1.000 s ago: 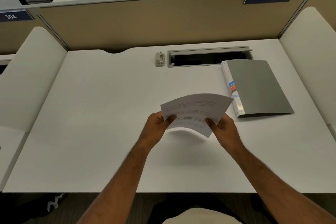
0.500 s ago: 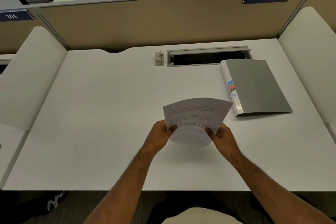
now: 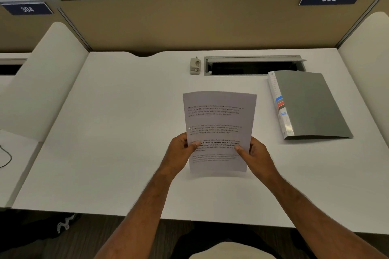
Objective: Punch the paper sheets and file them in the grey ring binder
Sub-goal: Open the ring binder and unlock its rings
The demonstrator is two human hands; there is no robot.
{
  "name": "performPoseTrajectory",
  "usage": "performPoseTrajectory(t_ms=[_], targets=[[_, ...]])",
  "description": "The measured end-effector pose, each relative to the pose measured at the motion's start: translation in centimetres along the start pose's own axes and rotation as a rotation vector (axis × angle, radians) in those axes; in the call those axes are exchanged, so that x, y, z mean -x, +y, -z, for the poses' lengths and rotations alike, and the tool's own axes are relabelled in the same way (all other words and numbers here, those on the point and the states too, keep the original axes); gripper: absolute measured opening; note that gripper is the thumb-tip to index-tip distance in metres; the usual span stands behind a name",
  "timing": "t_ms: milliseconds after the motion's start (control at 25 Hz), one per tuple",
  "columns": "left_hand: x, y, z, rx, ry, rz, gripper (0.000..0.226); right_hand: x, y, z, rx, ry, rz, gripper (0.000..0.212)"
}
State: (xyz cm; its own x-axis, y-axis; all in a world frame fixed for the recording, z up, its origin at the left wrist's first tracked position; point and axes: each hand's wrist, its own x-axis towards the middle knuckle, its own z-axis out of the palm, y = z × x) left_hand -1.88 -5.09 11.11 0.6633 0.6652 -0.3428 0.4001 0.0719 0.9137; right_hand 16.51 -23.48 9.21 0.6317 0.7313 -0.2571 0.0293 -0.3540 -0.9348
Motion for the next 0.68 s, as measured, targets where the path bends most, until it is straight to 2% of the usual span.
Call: performPoseTrajectory(t_ms=[240, 440, 680], targets=[[0.0, -1.7, 4.3, 0.064, 0.076, 0.043, 0.026, -1.5, -1.0, -4.7, -0.071, -0.068, -0.059, 0.029], [0.0, -3.9, 8.9, 0.0, 0.161, 0.085, 0.039, -2.7, -2.2, -9.2, -0.098, -0.221, -0.136, 0.033], [-0.3, -6.2, 14.8, -0.03, 0.235, 0.124, 0.038, -4.7, -3.0, -15.0, -0.067, -0.357, -0.252, 0.032]])
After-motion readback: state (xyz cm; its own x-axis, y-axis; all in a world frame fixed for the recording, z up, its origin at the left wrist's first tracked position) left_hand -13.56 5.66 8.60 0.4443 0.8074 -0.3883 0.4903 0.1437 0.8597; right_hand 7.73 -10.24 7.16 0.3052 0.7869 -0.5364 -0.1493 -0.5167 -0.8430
